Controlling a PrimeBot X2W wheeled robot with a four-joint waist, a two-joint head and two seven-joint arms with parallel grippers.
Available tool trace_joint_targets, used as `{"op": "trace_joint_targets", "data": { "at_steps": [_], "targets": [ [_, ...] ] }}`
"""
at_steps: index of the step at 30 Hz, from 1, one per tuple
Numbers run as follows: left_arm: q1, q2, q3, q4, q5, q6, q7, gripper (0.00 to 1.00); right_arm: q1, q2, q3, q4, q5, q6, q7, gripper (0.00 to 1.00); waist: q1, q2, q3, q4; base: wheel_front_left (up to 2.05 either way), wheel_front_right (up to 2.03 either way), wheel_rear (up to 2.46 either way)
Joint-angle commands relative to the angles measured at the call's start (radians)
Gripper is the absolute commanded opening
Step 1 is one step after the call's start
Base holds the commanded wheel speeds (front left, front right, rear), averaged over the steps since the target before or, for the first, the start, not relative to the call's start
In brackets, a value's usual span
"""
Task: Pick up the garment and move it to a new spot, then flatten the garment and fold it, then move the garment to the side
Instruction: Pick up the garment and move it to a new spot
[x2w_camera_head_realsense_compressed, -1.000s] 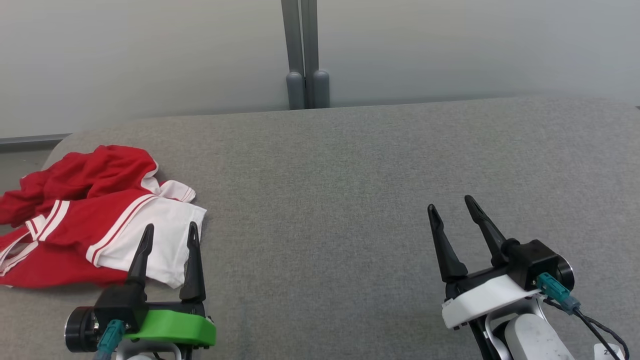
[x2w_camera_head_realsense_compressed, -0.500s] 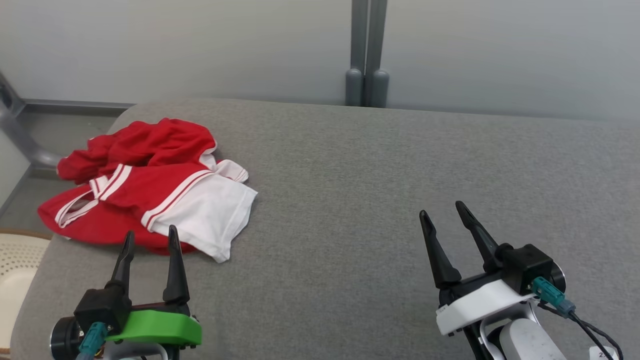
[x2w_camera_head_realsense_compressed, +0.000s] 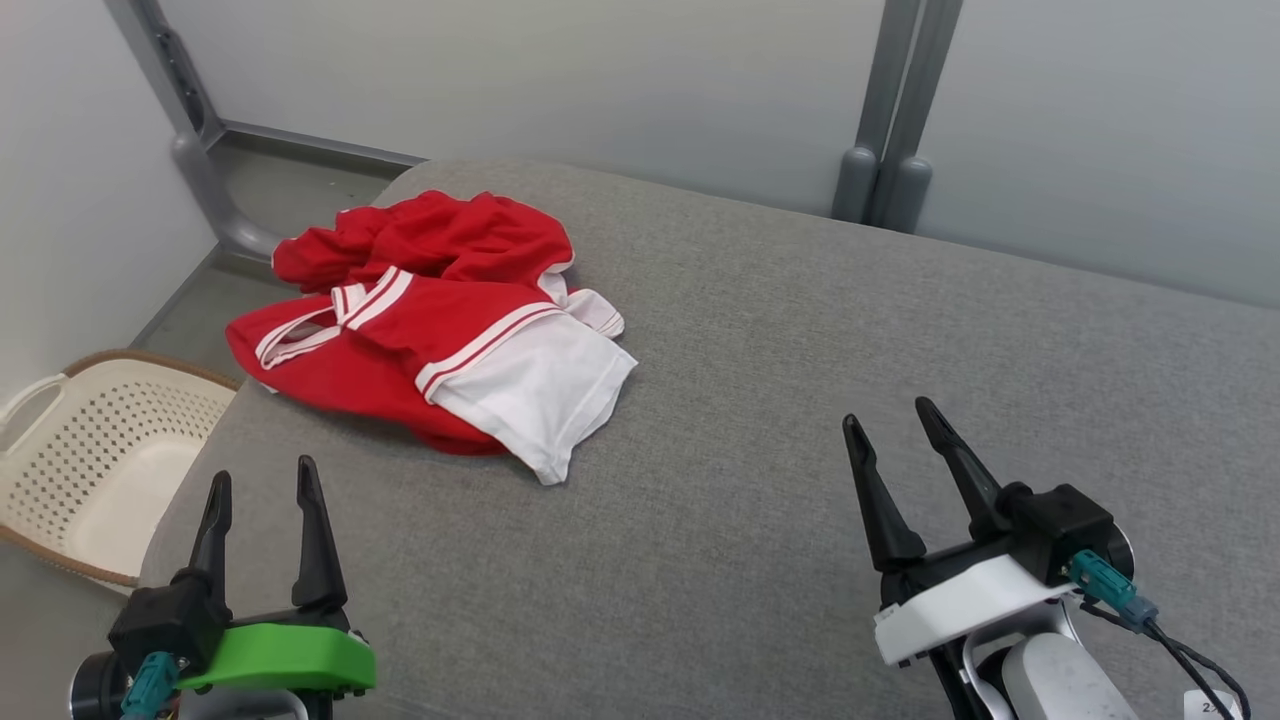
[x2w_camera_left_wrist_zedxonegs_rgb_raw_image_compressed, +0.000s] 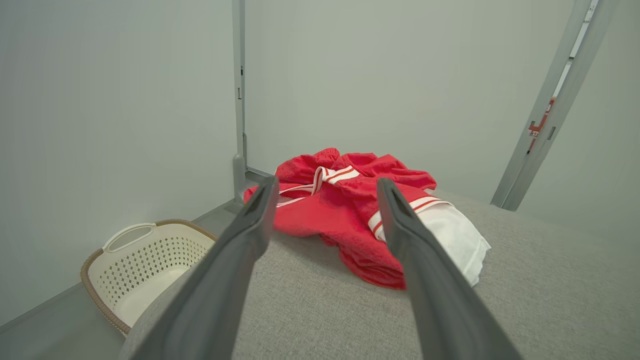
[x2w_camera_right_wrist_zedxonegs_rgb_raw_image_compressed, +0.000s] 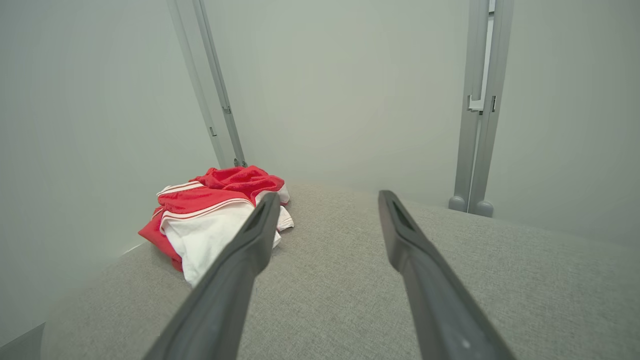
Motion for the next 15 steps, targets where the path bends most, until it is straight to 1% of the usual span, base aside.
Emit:
{"op": "trace_joint_targets", "data": {
  "at_steps": [1, 4, 6, 10, 12, 15],
  "targets": [
    [0.009, 0.005, 0.006, 0.000, -0.001, 0.001, 0.001, 1.00, -0.009, -0.003, 0.000, -0.006, 0.008, 0.000, -0.003, 1.00, 0.0000, 0.0000, 0.007, 0.019, 0.00, 0.00, 0.00],
    [0.006, 0.005, 0.011, 0.000, -0.003, 0.003, 0.001, 1.00, -0.011, -0.003, 0.002, -0.008, 0.009, 0.000, -0.003, 1.00, 0.0000, 0.0000, 0.011, 0.019, 0.00, 0.00, 0.00],
    [0.001, 0.005, 0.017, 0.010, -0.023, 0.009, 0.001, 1.00, -0.014, -0.003, 0.004, -0.007, 0.008, 0.000, -0.003, 1.00, 0.0000, 0.0000, 0.015, 0.013, 0.00, 0.00, 0.00],
    [-0.041, 0.005, 0.003, 0.060, -0.093, 0.008, 0.001, 1.00, -0.021, -0.003, 0.001, -0.009, 0.003, 0.000, -0.003, 1.00, 0.0000, 0.0000, 0.028, -0.007, 0.00, 0.00, 0.00],
    [-0.067, 0.005, -0.012, 0.105, -0.134, -0.001, 0.001, 1.00, -0.028, -0.003, 0.000, -0.011, -0.004, 0.000, -0.003, 1.00, 0.0000, 0.0000, 0.039, -0.020, 0.00, 0.00, 0.00],
    [-0.148, 0.006, -0.022, 0.170, -0.187, -0.006, 0.047, 1.00, -0.041, -0.003, -0.002, -0.013, -0.016, 0.000, -0.003, 1.00, 0.0000, 0.0000, 0.065, -0.043, 0.00, 0.00, 0.00]
  ]
}}
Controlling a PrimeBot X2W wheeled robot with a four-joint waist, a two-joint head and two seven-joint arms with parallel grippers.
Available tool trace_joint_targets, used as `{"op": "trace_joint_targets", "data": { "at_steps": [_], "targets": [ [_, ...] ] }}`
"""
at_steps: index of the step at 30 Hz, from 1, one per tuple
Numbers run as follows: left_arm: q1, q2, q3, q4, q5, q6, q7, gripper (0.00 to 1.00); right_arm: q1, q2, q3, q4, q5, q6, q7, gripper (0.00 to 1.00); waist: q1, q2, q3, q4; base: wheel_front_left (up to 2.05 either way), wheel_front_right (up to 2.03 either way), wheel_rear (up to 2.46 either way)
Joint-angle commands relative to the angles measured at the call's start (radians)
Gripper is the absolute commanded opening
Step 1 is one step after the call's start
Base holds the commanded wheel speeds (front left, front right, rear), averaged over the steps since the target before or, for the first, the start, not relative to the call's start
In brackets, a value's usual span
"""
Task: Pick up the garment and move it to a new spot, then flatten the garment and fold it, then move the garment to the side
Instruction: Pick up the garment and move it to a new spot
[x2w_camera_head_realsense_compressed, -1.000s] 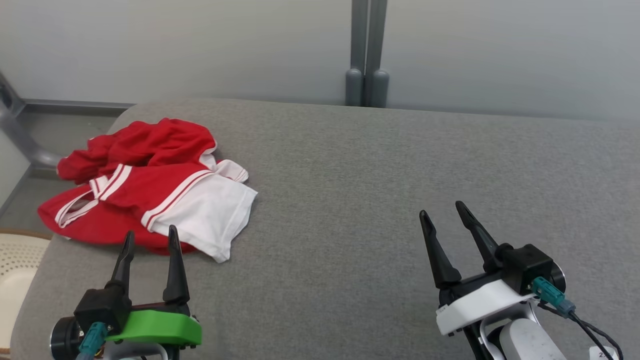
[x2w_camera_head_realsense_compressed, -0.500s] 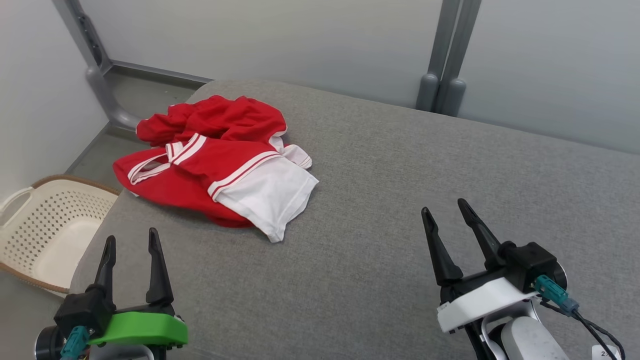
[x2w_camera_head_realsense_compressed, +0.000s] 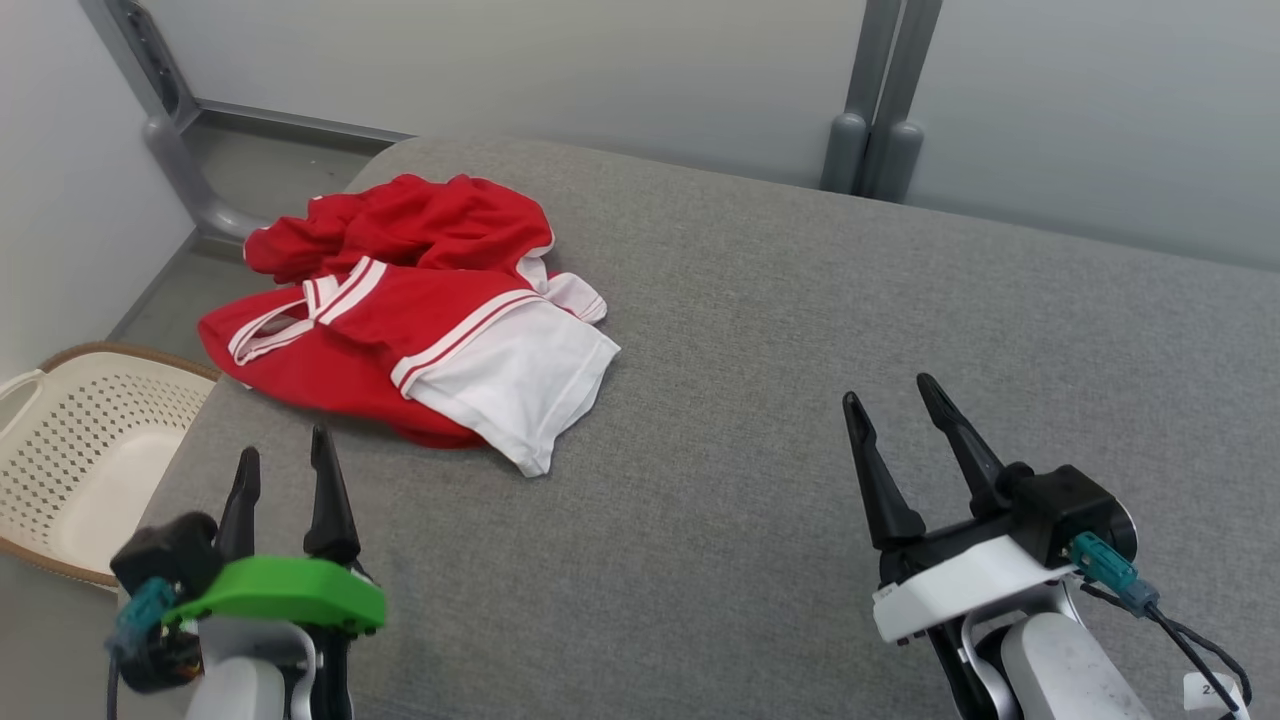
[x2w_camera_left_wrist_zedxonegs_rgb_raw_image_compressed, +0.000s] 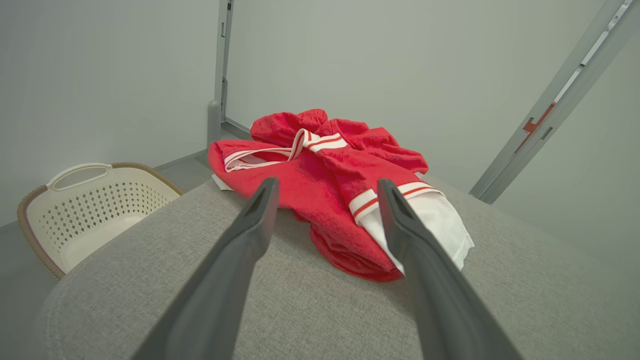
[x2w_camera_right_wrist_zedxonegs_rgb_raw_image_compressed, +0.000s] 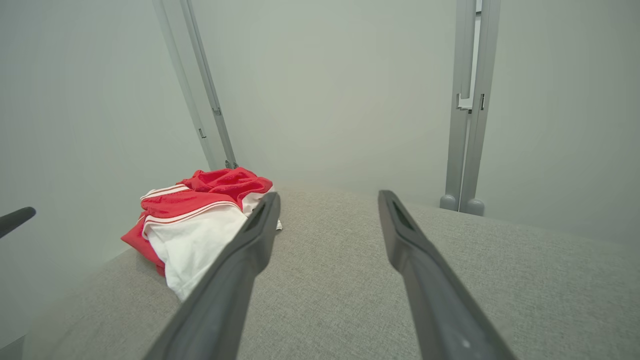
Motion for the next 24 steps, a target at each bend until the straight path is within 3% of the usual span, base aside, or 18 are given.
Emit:
{"op": "trace_joint_targets", "data": {
  "at_steps": [1, 11, 22, 23, 24],
  "targets": [
    [-0.053, 0.007, 0.004, 0.024, -0.015, -0.005, 0.026, 1.00, -0.019, -0.003, -0.001, -0.004, -0.008, 0.000, -0.003, 1.00, 0.0000, 0.0000, 0.032, -0.030, 0.00, 0.00, 0.00],
    [-0.325, 0.043, 0.086, 0.253, -0.171, 0.024, 0.257, 1.00, -0.073, -0.021, 0.011, -0.008, -0.031, 0.000, -0.003, 1.00, 0.0000, 0.0000, 0.134, -0.145, 0.00, 0.00, 0.00],
    [-0.475, 0.097, 0.101, 0.530, -0.218, 0.020, 0.368, 1.00, -0.109, -0.025, 0.023, -0.014, -0.033, 0.000, -0.003, 1.00, 0.0000, 0.0000, 0.200, -0.234, 0.00, 0.00, 0.00],
    [-0.485, 0.100, 0.099, 0.546, -0.218, 0.013, 0.368, 0.92, -0.109, -0.024, 0.023, -0.015, -0.033, 0.000, -0.003, 1.00, 0.0000, 0.0000, 0.201, -0.236, 0.00, 0.00, 0.00],
    [-0.493, 0.104, 0.100, 0.556, -0.218, 0.011, 0.357, 0.69, -0.110, -0.023, 0.022, -0.015, -0.033, 0.000, -0.003, 1.00, 0.0000, 0.0000, 0.201, -0.238, 0.00, 0.00, 0.00]
  ]
}}
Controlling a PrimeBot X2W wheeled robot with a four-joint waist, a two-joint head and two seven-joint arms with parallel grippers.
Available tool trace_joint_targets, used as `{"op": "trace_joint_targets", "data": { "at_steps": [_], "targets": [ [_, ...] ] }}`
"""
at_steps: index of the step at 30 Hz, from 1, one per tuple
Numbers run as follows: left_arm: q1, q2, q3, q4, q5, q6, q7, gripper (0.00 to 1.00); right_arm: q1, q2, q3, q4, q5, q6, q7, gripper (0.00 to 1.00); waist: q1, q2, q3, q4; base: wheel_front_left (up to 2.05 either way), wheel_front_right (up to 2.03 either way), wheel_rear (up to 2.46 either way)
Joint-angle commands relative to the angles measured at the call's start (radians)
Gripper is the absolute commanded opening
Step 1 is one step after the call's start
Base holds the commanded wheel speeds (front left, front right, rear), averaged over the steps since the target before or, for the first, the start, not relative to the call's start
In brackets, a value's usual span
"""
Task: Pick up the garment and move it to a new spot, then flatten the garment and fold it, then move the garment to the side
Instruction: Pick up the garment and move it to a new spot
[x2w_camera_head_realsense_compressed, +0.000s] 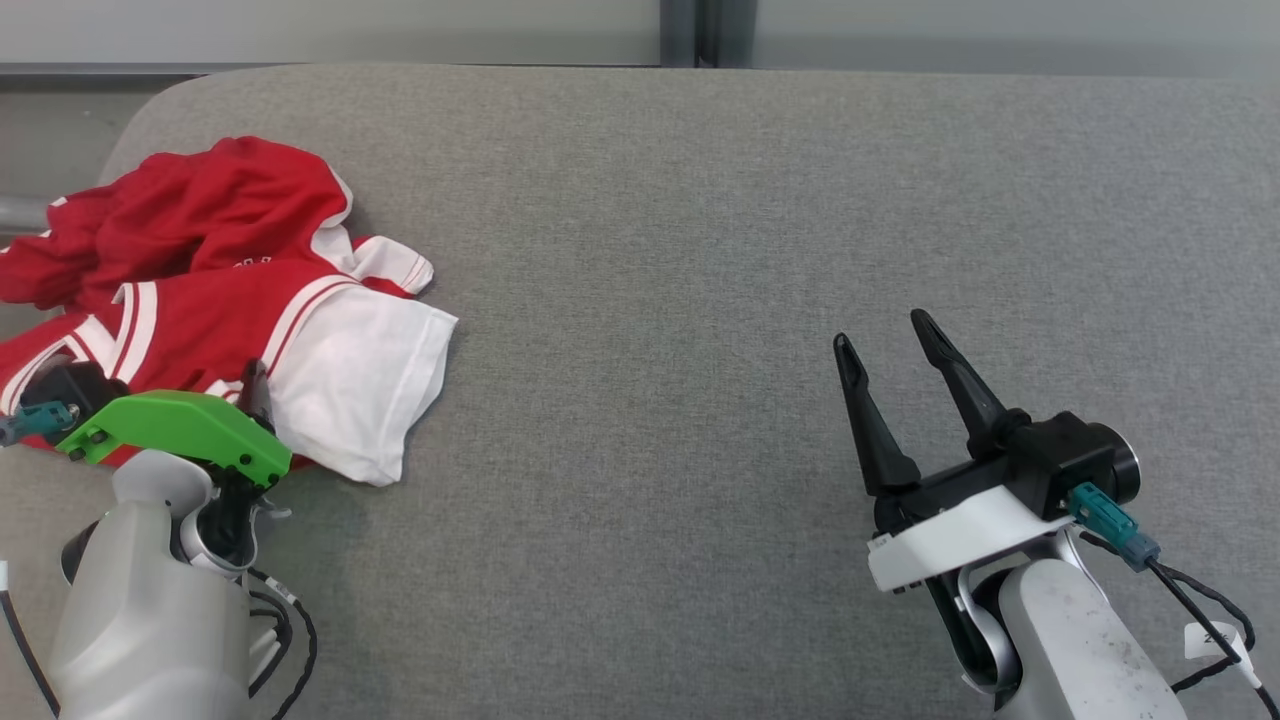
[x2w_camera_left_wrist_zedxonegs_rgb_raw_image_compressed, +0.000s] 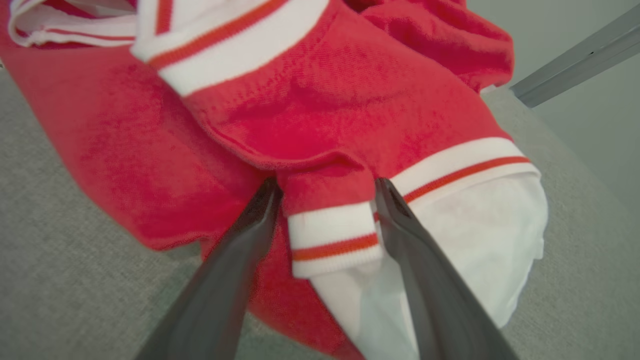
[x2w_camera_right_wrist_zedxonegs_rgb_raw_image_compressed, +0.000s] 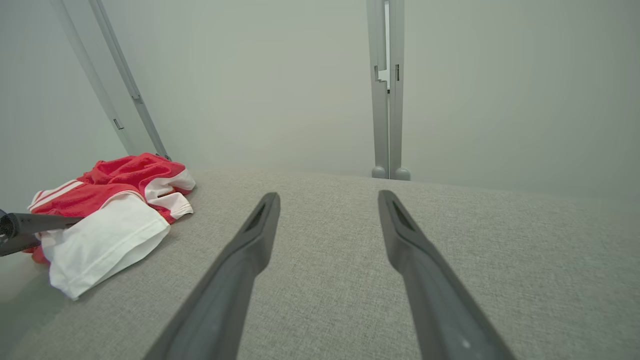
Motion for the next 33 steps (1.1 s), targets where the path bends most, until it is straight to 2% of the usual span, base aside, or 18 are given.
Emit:
{"op": "trace_joint_targets", "data": {
  "at_steps": [1, 2, 11, 18, 21, 26, 33],
  "targets": [
    [-0.027, 0.013, -0.002, 0.014, -0.002, -0.008, -0.019, 0.33, -0.013, 0.000, -0.002, -0.002, -0.007, 0.000, -0.003, 1.00, 0.0000, 0.0000, 0.019, -0.023, 0.00, 0.00, 0.00],
    [-0.029, 0.015, -0.004, 0.025, -0.001, -0.012, -0.024, 0.00, -0.011, 0.001, -0.002, -0.001, -0.007, 0.000, -0.003, 1.00, 0.0000, 0.0000, 0.016, -0.023, 0.00, 0.00, 0.00],
    [-0.048, 0.052, -0.039, 0.076, 0.038, -0.036, -0.070, 0.00, 0.013, 0.012, 0.003, 0.009, 0.014, 0.000, -0.003, 1.00, 0.0000, 0.0000, -0.054, -0.015, 0.00, 0.00, 0.00],
    [-0.055, 0.125, -0.072, -0.022, 0.086, -0.027, -0.075, 0.00, 0.042, 0.018, -0.020, 0.002, 0.043, 0.000, -0.003, 1.00, 0.0000, 0.0000, -0.125, -0.028, 0.00, 0.00, 0.00],
    [-0.052, 0.143, -0.091, -0.120, 0.107, -0.020, -0.055, 0.00, 0.062, 0.020, -0.031, 0.000, 0.055, 0.000, -0.003, 1.00, 0.0000, 0.0000, -0.155, -0.031, 0.00, 0.00, 0.00],
    [-0.008, 0.135, -0.120, -0.335, 0.106, -0.010, 0.021, 0.00, 0.084, 0.020, -0.043, -0.009, 0.073, 0.000, -0.003, 1.00, 0.0000, 0.0000, -0.200, -0.049, 0.00, 0.00, 0.00],
    [0.039, 0.134, -0.166, -0.699, 0.119, 0.037, 0.169, 0.00, 0.091, 0.020, -0.048, -0.017, 0.078, 0.000, -0.003, 1.00, 0.0000, 0.0000, -0.232, -0.129, 0.00, 0.00, 0.00]
  ]
}}
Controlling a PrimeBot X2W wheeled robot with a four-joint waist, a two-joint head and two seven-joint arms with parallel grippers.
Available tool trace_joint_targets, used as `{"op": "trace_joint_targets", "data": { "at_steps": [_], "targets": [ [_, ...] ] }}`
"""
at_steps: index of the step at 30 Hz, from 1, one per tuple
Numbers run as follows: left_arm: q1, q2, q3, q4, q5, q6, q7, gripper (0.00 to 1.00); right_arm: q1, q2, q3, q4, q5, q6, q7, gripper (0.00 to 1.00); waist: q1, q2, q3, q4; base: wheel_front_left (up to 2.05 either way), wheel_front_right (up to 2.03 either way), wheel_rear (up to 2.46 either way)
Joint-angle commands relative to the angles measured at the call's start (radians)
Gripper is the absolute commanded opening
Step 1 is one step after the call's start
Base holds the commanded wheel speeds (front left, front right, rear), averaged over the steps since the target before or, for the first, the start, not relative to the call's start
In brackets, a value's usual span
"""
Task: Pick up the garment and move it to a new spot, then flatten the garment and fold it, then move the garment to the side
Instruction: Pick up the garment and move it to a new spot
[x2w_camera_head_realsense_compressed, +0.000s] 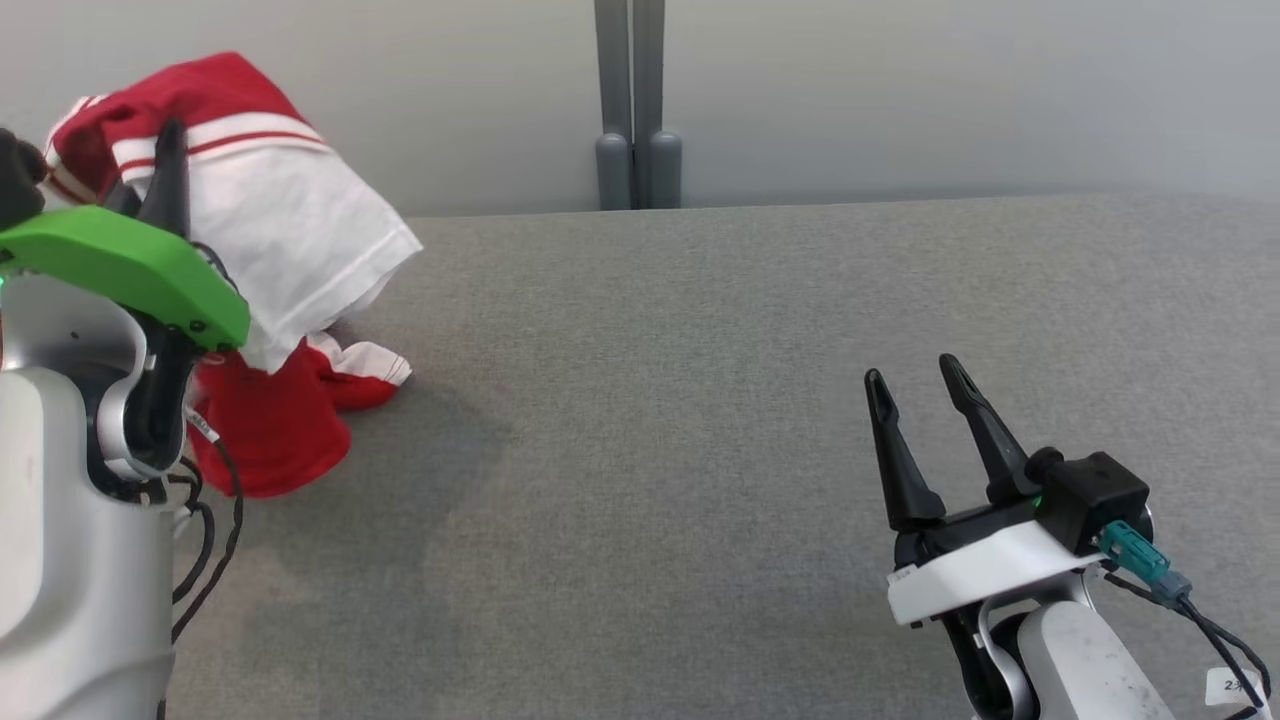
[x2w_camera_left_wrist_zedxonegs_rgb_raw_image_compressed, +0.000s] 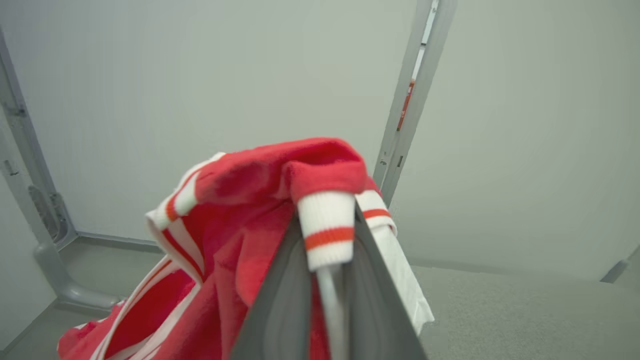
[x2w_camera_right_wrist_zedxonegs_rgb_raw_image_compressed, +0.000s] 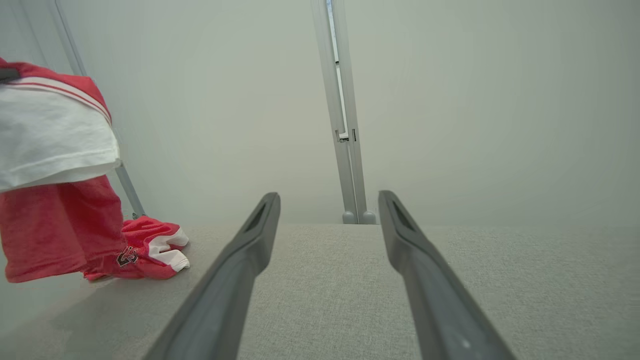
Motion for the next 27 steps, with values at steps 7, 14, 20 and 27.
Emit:
{"op": "trace_joint_targets", "data": {
  "at_steps": [7, 14, 20, 27],
  "targets": [
    [0.028, -0.028, -0.061, -0.275, 0.008, 0.039, 0.099, 0.00, 0.000, -0.002, -0.010, -0.007, -0.006, 0.000, -0.003, 1.00, 0.0000, -0.0001, -0.014, -0.165, 0.00, 0.00, 0.00],
    [0.092, -0.094, -0.150, -0.323, 0.034, 0.040, 0.063, 0.00, -0.014, -0.002, -0.011, -0.015, -0.010, 0.000, -0.003, 1.00, 0.0000, -0.0001, 0.016, -0.269, 0.00, 0.00, 0.00],
    [0.197, -0.125, -0.231, -0.204, 0.066, -0.013, -0.075, 0.00, -0.028, -0.002, -0.021, -0.024, -0.001, 0.000, -0.003, 1.00, 0.0000, -0.0001, 0.057, -0.339, 0.00, 0.00, 0.00],
    [0.249, -0.158, -0.322, 0.088, 0.132, -0.071, -0.303, 0.00, -0.033, -0.001, -0.029, -0.025, -0.013, 0.000, -0.003, 1.00, 0.0000, -0.0001, 0.071, -0.355, 0.00, 0.00, 0.00]
  ]
}}
